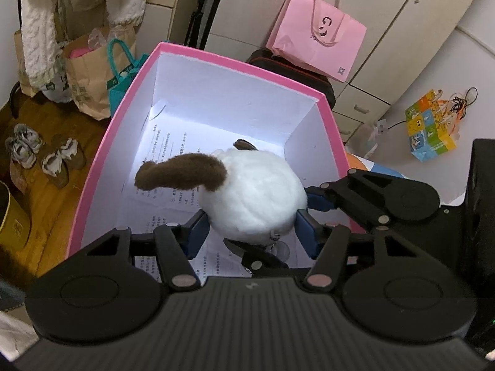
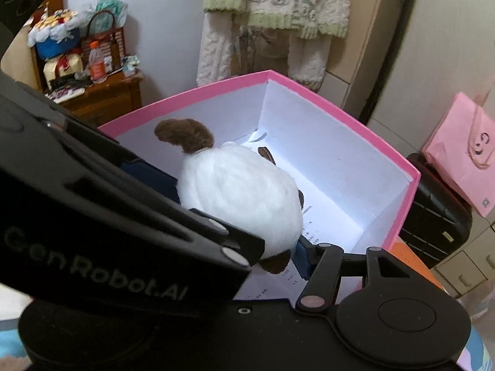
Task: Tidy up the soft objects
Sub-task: 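Carry the plush dog into the pink box and open both grippers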
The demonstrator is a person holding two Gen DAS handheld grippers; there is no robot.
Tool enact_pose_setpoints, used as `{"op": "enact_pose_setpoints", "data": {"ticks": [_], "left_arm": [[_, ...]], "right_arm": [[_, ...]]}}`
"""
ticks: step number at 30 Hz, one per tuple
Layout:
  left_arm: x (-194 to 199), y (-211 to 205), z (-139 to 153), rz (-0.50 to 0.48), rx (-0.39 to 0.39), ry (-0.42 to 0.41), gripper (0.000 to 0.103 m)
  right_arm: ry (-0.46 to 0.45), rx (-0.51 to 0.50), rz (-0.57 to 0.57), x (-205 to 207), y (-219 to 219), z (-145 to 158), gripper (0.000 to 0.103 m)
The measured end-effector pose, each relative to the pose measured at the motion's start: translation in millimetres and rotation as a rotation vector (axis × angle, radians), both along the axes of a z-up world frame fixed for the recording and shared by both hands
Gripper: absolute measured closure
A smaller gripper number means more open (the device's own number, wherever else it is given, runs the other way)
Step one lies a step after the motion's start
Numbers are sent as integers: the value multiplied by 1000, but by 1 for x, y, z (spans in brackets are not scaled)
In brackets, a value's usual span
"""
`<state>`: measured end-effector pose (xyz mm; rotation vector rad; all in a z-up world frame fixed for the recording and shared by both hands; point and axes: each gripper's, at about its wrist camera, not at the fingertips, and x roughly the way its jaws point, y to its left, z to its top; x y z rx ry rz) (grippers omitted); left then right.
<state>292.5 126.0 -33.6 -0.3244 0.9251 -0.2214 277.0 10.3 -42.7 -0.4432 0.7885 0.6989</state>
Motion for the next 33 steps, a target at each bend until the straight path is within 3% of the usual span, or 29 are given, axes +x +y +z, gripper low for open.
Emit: {"op": "enact_pose_setpoints", "data": {"ticks": [3, 7, 26, 33], "left_arm": [[0, 2, -2, 6, -2, 8, 44], [-4, 1, 5, 19, 59, -24, 41], [-64, -5, 52, -40, 182, -171, 35], [-92, -15, 71, -89, 178, -216, 33]], "right_arm": [[5, -31, 30, 2, 4, 1, 38], [0, -30, 42, 1, 4, 5, 25], [-59, 58, 51, -40, -17, 40, 25], [-76, 100, 22, -62, -43, 58, 25]]}}
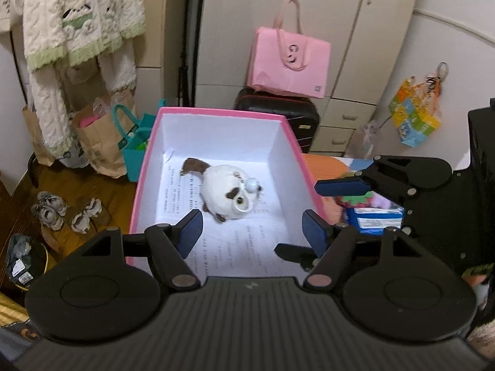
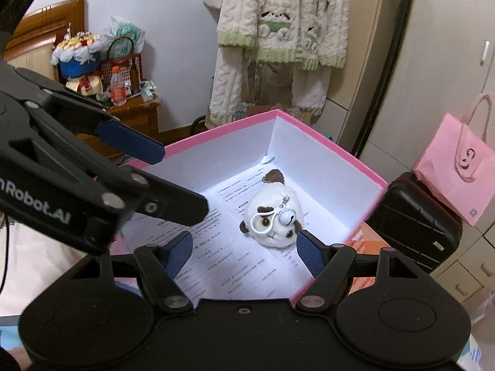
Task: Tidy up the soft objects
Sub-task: 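Grasp the pink floral cloth with left gripper while right gripper grasps orange ball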
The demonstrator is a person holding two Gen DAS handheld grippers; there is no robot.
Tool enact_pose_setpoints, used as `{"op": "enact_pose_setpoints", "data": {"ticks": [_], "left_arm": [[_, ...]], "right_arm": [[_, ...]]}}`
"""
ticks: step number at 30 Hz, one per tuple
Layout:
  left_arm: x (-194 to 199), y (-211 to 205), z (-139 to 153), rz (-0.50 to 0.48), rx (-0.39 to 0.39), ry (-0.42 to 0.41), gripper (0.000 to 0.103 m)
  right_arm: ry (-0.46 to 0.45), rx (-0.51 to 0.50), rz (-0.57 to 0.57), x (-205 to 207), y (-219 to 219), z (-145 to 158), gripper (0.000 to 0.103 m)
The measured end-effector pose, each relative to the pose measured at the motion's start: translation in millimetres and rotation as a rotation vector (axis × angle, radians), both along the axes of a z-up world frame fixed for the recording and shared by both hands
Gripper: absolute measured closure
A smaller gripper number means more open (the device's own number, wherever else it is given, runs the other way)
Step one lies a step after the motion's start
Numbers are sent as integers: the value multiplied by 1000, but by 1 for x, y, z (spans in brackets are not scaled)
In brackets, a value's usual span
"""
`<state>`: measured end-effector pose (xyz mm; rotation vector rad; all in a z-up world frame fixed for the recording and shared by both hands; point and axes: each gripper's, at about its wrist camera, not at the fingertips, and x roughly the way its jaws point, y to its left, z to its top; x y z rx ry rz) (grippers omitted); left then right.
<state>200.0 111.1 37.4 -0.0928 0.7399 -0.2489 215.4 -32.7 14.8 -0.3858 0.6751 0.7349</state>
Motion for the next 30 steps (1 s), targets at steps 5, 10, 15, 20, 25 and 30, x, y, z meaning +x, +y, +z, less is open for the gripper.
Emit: {"op": "enact_pose_setpoints", "data": {"ticks": [5, 10, 15, 20, 25, 30], "left_arm": [[-23, -14, 13, -68, -5, -29, 30], [-43, -35, 22, -141, -8, -55, 29], [-46, -63, 23, -208, -41, -62, 29], [-43, -100, 12, -283, -19, -67, 29], [-42, -131, -8, -341, 15, -79, 29], [-42, -156, -33, -354, 85, -95, 29]], "right_arm": [[-27, 49, -22, -25, -34, 19, 25], [-84, 97, -78, -52, -85, 39, 24], [-128, 131, -189, -67, -142, 48, 24], [-126, 175, -283, -71, -186, 39, 24], [-97, 207, -312, -76, -216, 13, 24], [-85, 193, -322, -85, -233, -20, 24]]}}
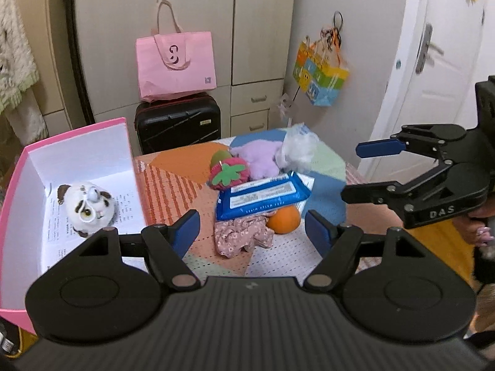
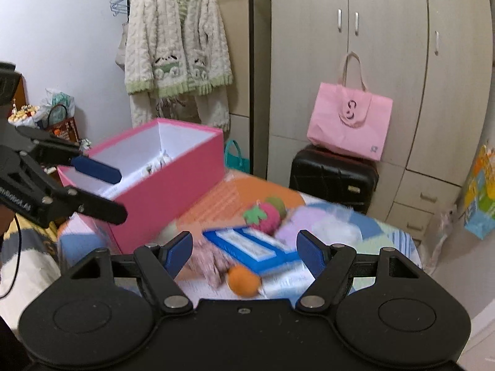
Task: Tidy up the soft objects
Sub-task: 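Grasp the pink floral cloth with left gripper while right gripper grasps orange ball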
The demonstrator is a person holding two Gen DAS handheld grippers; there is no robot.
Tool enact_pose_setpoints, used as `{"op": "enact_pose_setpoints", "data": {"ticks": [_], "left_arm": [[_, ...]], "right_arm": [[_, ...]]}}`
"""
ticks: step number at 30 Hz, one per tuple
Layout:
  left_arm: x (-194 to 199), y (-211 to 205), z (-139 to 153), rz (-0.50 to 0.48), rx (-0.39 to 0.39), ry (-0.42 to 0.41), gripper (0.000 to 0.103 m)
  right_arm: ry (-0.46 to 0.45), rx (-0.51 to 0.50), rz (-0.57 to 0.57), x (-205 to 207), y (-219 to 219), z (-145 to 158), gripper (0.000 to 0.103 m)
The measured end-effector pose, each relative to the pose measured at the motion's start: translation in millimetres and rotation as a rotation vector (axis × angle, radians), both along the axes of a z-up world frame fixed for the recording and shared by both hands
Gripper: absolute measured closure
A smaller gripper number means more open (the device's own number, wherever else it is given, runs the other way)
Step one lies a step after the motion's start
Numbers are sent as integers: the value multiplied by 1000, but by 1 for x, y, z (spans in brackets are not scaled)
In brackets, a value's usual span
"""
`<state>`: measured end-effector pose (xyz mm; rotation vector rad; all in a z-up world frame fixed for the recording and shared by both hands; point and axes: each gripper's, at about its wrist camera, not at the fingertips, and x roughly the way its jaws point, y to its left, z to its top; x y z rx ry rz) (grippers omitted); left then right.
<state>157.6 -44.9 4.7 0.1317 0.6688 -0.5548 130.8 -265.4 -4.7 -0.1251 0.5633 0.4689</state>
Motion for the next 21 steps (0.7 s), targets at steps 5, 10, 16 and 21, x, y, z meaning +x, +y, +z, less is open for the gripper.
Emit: {"op": "enact_pose_setpoints", "data": {"ticks": [5, 10, 16, 21], "left_arm": [[5, -15, -26, 2, 14, 19, 29], [19, -25, -47, 10, -31, 4, 29], [36, -42, -64, 68, 27, -20, 29], [54, -43, -84, 143, 28, 44, 29]], "right_arm": [[15, 41, 20, -3, -13, -32, 24], [-15, 40, 53, 2, -7, -64, 24], [-101, -35, 64, 6, 11, -103, 28], [-160, -115, 58, 13, 22, -117, 28]]}}
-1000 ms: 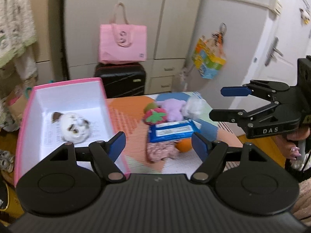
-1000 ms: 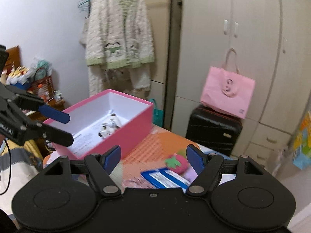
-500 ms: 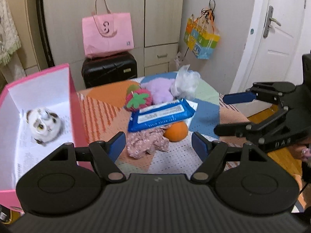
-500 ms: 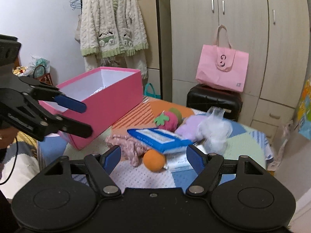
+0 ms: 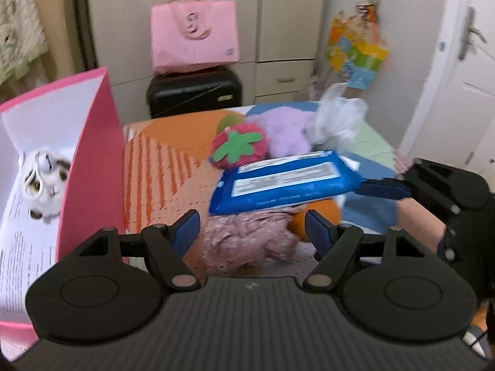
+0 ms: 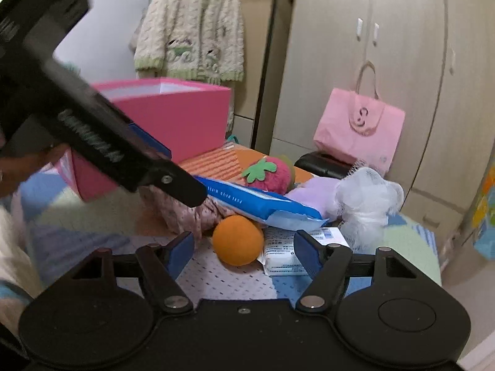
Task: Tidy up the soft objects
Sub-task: 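Grasp the pink floral cloth with left gripper while right gripper grasps orange ball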
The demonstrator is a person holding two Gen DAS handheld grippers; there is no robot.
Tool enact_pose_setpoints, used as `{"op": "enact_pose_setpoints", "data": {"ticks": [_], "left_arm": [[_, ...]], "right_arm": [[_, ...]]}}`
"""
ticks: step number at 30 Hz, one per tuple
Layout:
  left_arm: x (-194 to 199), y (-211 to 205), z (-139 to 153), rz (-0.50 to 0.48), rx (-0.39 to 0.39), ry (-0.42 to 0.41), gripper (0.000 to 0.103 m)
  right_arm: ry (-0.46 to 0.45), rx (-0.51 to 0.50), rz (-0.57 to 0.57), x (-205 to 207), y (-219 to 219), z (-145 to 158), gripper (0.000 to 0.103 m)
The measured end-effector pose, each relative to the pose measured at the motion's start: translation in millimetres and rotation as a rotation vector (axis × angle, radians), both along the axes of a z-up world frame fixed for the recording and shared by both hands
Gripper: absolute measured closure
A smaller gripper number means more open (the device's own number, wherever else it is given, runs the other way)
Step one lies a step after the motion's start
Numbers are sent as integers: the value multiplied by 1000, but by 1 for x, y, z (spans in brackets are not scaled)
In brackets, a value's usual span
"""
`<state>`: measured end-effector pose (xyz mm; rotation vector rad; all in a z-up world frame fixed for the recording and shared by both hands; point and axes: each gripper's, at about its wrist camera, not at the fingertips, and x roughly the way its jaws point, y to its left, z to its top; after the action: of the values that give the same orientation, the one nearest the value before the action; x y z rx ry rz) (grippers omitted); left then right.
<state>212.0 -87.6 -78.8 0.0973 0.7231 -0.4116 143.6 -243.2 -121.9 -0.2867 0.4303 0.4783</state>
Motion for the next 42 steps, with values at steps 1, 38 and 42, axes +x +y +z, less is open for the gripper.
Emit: {"op": "enact_pose_setpoints", "data": {"ticks": [1, 38, 42], "left_arm": [[2, 2, -3, 12, -2, 8, 29], [-11, 21, -41, 123, -283, -56, 86], [-18, 25, -37, 121, -283, -66, 87]], "right_arm": [[-1, -20, 4, 1, 3, -2, 28], [71, 82, -139, -3, 23, -7, 60], [84, 119, -155, -8, 19, -9, 60]]}}
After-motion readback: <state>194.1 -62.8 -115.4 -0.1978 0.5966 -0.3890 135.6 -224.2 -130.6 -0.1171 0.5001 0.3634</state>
